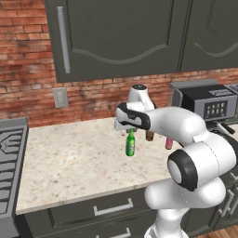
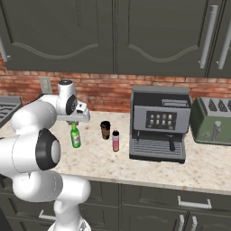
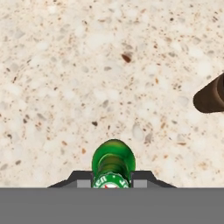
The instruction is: Move the drinks to the dining counter.
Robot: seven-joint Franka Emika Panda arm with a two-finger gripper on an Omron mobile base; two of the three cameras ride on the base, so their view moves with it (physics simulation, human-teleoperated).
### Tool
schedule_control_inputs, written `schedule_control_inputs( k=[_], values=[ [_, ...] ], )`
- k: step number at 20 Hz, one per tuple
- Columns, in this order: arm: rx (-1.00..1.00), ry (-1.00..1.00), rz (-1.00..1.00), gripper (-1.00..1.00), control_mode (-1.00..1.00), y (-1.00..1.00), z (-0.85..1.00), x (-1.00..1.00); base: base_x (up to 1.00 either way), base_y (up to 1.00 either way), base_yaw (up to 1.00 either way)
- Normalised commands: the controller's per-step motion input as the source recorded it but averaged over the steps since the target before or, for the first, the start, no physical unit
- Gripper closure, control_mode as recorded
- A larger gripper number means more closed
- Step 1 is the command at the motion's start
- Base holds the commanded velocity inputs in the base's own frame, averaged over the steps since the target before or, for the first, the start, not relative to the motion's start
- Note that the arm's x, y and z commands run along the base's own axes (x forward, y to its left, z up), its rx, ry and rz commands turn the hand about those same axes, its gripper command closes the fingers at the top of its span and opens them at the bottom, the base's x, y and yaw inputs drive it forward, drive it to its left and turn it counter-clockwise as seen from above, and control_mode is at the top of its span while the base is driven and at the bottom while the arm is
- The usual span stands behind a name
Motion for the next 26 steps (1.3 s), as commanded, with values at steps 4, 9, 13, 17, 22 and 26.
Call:
schedule_control_inputs(
  k=[4,9,13,17,22,26],
  values=[
    [0.0,0.0,0.0,1.0,-1.0,0.02,0.0,-0.01,0.0,0.0,0.0],
    [0.0,0.0,0.0,1.0,-1.0,0.0,0.02,-0.32,0.0,0.0,0.0],
    [0.0,0.0,0.0,1.0,-1.0,-0.01,0.17,-0.39,0.0,0.0,0.0],
    [0.0,0.0,0.0,1.0,-1.0,-0.02,0.38,-0.26,0.0,0.0,0.0],
    [0.0,0.0,0.0,1.0,-1.0,-0.09,0.39,-0.34,0.0,0.0,0.0],
    [0.0,0.0,0.0,1.0,-1.0,-0.02,0.22,-0.37,0.0,0.0,0.0]
  ],
)
